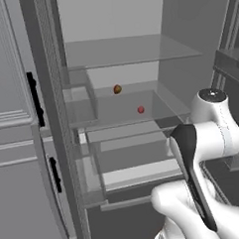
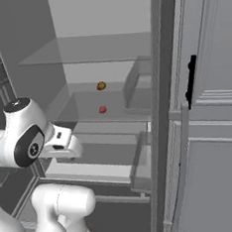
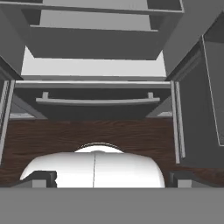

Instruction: Take the strawberry from the fridge and place it on top of the pancake, located on the dining counter.

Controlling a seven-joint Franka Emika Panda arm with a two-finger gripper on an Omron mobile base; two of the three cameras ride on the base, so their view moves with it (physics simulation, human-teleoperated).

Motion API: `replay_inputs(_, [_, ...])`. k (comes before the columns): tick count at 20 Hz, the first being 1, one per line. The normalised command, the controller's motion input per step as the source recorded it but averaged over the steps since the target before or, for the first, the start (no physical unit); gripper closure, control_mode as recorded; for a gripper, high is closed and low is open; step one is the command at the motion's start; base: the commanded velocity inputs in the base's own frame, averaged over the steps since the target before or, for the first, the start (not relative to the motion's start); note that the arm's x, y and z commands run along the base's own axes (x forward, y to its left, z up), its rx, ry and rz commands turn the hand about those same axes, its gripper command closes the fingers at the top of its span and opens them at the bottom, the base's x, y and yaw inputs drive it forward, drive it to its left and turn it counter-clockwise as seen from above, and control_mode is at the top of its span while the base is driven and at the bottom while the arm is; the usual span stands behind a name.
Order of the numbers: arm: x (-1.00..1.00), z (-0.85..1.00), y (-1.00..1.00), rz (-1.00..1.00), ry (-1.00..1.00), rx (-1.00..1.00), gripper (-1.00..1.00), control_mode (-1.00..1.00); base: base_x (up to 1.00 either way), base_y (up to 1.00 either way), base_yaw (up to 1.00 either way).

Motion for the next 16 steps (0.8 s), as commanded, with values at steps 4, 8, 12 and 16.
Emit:
replay_inputs(4, [0.0,0.0,0.0,0.0,0.0,0.0,-1.0,1.0,0.45,0.48,0.0])
replay_inputs(8, [0.0,0.0,0.0,0.0,0.0,0.0,-1.0,1.0,0.59,-0.01,0.01])
replay_inputs(12, [0.0,0.0,0.0,0.0,0.0,0.0,-1.0,1.0,0.34,-0.46,0.02])
replay_inputs(16, [0.0,0.0,0.0,0.0,0.0,0.0,-1.0,1.0,0.44,-0.29,0.05])
